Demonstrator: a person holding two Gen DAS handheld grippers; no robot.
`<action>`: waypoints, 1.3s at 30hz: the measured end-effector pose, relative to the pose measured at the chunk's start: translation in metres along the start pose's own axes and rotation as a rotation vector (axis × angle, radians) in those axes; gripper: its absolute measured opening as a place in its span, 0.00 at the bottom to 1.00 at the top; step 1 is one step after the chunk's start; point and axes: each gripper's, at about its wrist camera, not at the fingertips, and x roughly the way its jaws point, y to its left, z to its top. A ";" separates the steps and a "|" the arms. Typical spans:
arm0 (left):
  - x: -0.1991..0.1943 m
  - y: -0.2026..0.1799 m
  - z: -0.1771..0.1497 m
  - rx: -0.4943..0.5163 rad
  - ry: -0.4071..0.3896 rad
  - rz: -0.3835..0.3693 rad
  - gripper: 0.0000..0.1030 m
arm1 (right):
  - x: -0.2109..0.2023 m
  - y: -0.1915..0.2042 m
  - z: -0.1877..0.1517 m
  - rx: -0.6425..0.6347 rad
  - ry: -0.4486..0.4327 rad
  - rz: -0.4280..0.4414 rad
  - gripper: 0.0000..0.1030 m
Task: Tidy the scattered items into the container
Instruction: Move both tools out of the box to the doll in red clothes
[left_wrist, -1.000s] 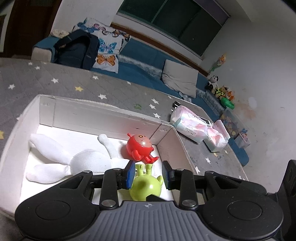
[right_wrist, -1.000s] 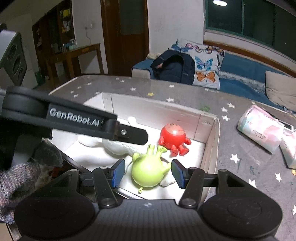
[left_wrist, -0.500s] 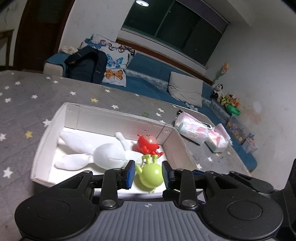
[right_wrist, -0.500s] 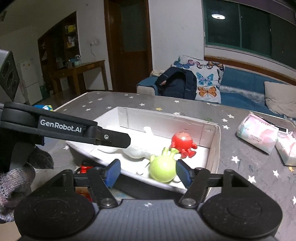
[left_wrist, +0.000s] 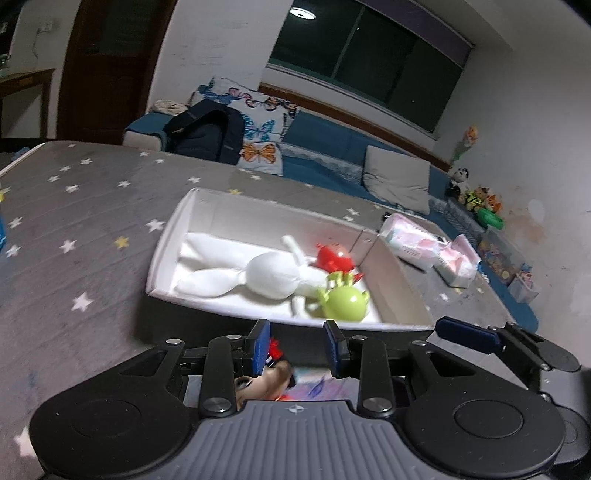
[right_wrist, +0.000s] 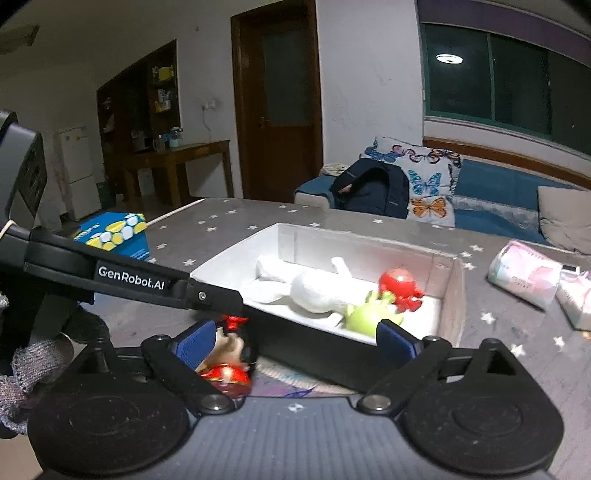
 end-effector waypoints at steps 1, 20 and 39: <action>-0.003 0.002 -0.003 0.000 0.001 0.009 0.32 | 0.000 0.002 -0.002 0.004 0.002 0.010 0.95; -0.049 0.035 -0.026 -0.079 -0.038 0.033 0.32 | -0.003 0.046 -0.026 -0.026 0.004 0.067 1.00; -0.010 0.042 -0.016 -0.104 0.037 -0.058 0.32 | 0.029 0.047 -0.024 0.005 0.087 0.082 0.90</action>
